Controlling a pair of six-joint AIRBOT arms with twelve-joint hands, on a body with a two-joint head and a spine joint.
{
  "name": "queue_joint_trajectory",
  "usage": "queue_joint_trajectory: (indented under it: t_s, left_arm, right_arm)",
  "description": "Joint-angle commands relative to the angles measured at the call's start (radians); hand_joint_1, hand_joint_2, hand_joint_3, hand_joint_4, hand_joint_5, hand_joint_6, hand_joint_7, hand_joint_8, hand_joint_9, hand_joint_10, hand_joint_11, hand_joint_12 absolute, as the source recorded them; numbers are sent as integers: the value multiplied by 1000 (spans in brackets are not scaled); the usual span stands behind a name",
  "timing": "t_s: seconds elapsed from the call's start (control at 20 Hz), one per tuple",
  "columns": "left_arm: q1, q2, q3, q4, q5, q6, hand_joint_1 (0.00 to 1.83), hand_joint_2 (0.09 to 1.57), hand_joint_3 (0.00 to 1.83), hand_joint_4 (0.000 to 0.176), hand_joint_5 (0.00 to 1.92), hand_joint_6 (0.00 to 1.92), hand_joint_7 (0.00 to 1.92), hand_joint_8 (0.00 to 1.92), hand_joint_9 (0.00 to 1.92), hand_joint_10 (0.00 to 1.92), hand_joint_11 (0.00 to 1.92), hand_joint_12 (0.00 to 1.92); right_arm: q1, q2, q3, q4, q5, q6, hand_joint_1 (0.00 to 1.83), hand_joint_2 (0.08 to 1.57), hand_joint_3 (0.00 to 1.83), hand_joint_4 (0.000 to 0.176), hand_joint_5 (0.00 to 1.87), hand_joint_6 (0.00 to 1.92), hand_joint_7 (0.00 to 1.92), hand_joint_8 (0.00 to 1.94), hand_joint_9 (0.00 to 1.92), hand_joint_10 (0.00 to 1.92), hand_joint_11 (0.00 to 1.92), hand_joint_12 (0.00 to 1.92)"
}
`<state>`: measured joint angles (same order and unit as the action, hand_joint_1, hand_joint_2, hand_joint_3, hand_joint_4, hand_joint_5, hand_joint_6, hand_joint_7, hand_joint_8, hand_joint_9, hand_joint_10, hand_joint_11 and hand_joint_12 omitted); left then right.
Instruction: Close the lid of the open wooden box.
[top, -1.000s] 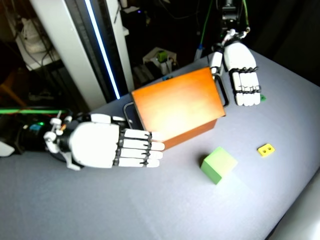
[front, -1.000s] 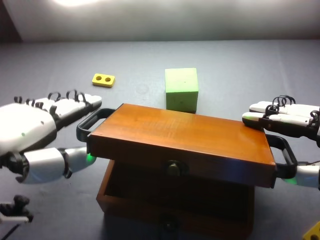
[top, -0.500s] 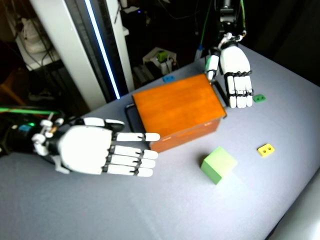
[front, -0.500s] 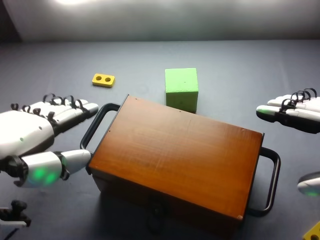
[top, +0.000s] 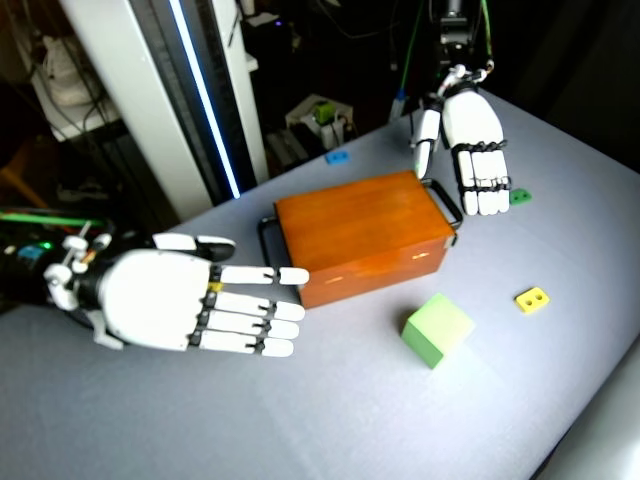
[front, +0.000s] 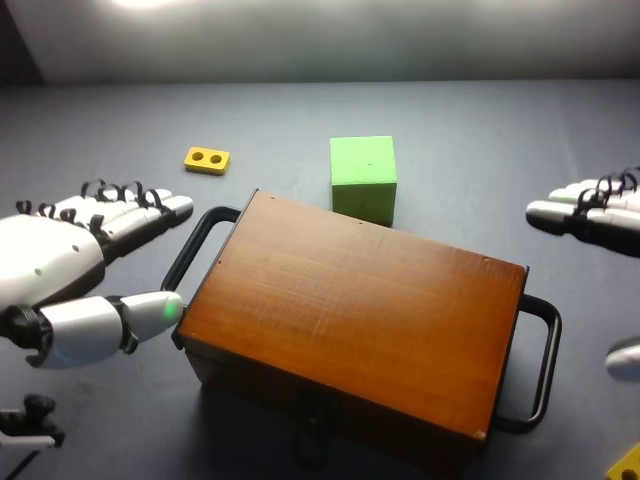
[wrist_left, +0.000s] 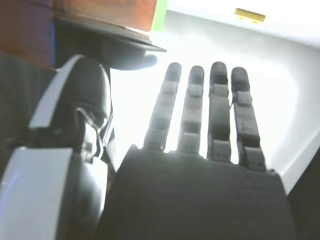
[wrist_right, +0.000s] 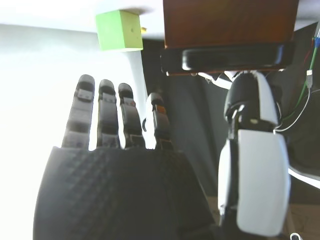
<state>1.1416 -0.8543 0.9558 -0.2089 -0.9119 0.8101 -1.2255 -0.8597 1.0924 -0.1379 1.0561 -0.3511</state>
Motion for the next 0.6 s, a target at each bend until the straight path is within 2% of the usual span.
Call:
queue_joint_trajectory:
  t_s: [0.0,0.15,0.2,0.25,0.35,0.4,0.45,0.5,0.55]
  left_arm:
    - [-2,13,-6,-7,-167,-6,0,1348,0,0,79,9,86,10,96,7,80,109]
    - [-4,37,-35,-17,-333,-7,0,1394,14,0,93,10,101,12,98,7,53,105]
    - [-6,45,-46,-17,-400,-7,0,1322,0,0,117,11,126,8,121,3,60,222]
    - [-8,50,-53,-17,-455,-7,0,1327,0,0,113,2,117,5,125,0,16,370]
    - [-15,54,-62,-18,-558,-7,0,1338,0,0,60,3,43,4,43,4,0,212]
    - [-18,54,-63,-18,-590,-7,0,1354,4,10,55,2,8,0,8,0,0,42]
    - [-22,54,-65,-18,-624,-8,0,1354,4,10,55,2,8,0,8,0,0,42]
    - [-25,55,-66,-17,-653,-8,0,1375,12,9,11,2,0,0,0,0,0,1]
    - [-25,58,-69,-14,-677,-8,0,1391,16,1,1,0,0,0,0,0,0,0]
  right_arm:
    - [5,2,-1,34,140,3,494,1097,10,176,0,0,0,0,0,0,0,0]
    - [5,2,-1,70,241,-7,464,1122,14,176,0,0,0,0,0,0,0,0]
    - [5,2,-1,92,289,-18,428,1154,16,176,0,0,0,0,0,0,0,0]
    - [5,2,-1,109,335,-30,512,1159,11,176,0,0,0,0,0,0,0,0]
    - [18,-3,-3,141,414,-51,559,1155,2,176,0,0,0,0,0,0,0,0]
    - [25,-4,-6,152,444,-61,580,1149,0,176,0,0,0,0,0,0,0,0]
    - [33,-4,-8,163,479,-72,580,1149,0,176,0,0,0,0,0,0,0,0]
    - [42,-4,-9,172,511,-81,562,1092,0,156,0,0,0,0,0,0,50,19]
    - [56,-4,-10,175,547,-91,588,1090,0,120,5,2,0,0,0,0,67,24]
